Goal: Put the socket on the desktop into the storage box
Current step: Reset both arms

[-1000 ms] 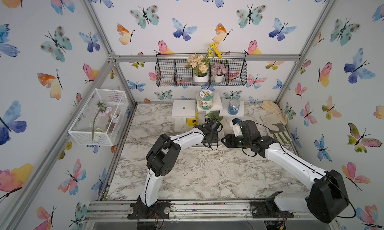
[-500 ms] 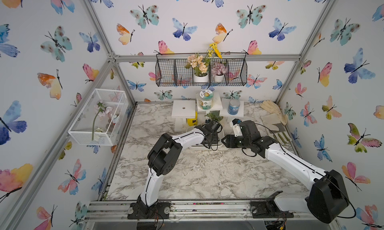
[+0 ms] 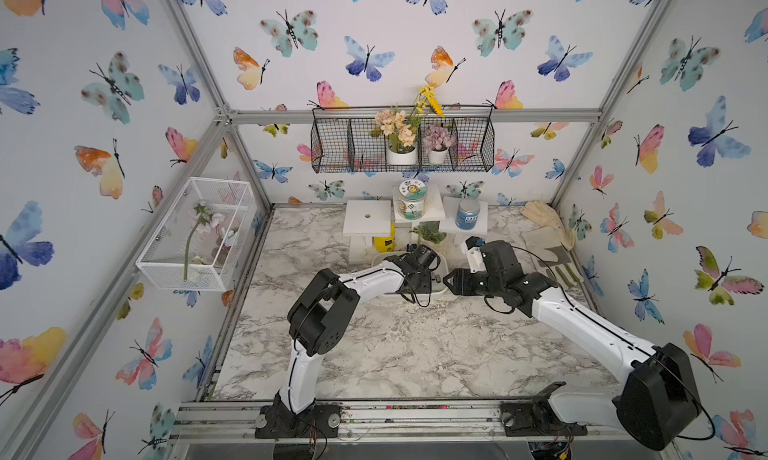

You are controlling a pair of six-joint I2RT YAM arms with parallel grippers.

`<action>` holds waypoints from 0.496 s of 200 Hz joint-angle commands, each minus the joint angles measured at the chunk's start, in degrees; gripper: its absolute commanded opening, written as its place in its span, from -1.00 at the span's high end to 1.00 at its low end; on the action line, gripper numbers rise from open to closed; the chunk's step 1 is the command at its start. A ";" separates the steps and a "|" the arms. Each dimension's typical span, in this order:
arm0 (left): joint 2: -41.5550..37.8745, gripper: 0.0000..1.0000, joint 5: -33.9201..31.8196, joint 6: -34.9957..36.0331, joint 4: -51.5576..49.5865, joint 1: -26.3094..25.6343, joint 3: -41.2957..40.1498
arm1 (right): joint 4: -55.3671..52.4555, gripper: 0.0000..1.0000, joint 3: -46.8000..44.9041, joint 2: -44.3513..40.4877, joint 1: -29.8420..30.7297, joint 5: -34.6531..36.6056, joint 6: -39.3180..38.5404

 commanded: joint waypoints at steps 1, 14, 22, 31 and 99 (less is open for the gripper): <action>-5.96 -0.36 -1.78 -0.86 -0.25 -0.41 -2.56 | 0.70 -0.10 -0.46 -0.14 -0.41 -0.44 0.14; -7.89 -0.39 -2.43 -1.12 -0.03 -0.34 -4.10 | 0.77 -0.10 -0.06 0.22 -0.46 -0.30 0.09; -9.03 -0.41 -2.91 -1.29 0.02 -0.37 -4.95 | 0.98 -0.10 0.12 0.47 -0.46 -0.31 0.03; -10.31 -0.42 -3.56 -1.48 0.07 -0.37 -5.95 | 1.24 -0.10 0.33 0.79 -0.46 -0.40 -0.11; -18.96 -0.49 -6.68 -1.87 0.07 -0.38 -12.33 | 0.22 -0.13 3.87 4.47 -0.37 -0.33 -1.87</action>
